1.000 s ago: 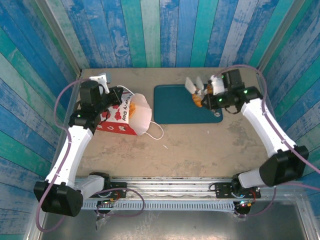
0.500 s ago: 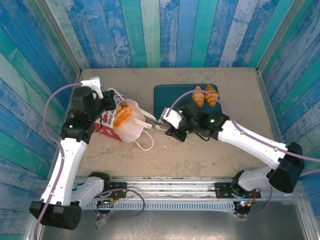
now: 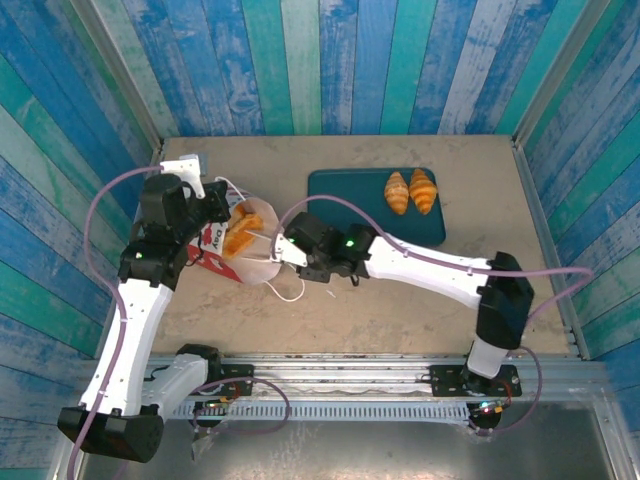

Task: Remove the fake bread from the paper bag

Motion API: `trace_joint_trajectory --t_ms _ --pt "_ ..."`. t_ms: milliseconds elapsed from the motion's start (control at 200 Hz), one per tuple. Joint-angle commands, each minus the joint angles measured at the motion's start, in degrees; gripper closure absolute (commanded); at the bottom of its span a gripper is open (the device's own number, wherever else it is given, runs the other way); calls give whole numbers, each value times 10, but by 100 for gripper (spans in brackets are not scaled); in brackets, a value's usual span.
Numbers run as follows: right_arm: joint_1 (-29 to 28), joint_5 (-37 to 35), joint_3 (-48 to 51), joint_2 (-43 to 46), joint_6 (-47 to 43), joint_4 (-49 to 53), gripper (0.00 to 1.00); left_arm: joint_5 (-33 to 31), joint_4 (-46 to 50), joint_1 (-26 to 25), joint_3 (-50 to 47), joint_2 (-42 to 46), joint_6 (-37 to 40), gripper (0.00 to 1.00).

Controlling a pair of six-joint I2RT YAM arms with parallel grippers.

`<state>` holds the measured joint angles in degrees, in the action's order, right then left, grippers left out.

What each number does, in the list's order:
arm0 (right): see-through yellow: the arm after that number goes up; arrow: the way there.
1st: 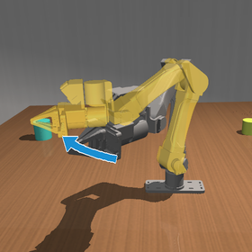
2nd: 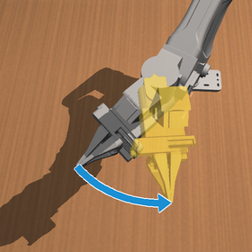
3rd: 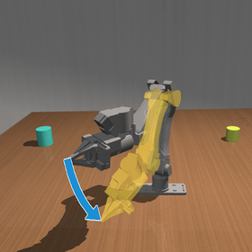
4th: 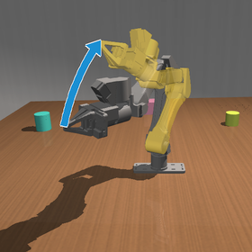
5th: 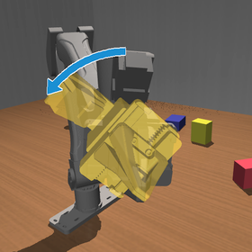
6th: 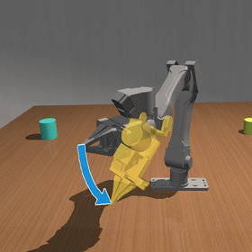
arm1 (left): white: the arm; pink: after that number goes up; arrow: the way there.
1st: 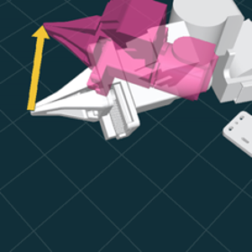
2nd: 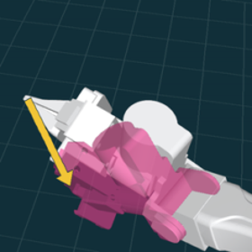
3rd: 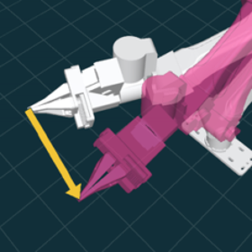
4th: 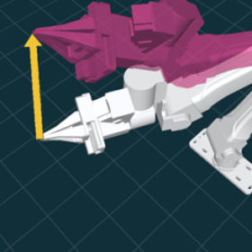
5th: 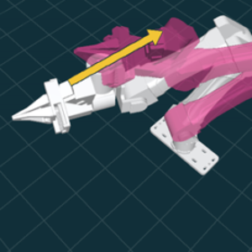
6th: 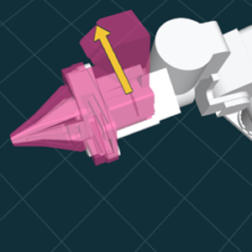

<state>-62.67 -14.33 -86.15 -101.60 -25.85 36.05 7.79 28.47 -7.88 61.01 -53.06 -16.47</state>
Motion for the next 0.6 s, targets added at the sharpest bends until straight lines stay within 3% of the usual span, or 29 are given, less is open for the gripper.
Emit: trace_joint_trajectory --t_ms 0,376,596 --pt "-6 -83 -44 -30 -43 23 58 6 -14 0 10 7 0 100" --pt "-10 -180 -124 -113 -84 56 53 52 -35 0 10 -20 -10 100" --pt "-12 -173 -173 -148 -81 81 51 78 -56 0 4 -35 -14 100"
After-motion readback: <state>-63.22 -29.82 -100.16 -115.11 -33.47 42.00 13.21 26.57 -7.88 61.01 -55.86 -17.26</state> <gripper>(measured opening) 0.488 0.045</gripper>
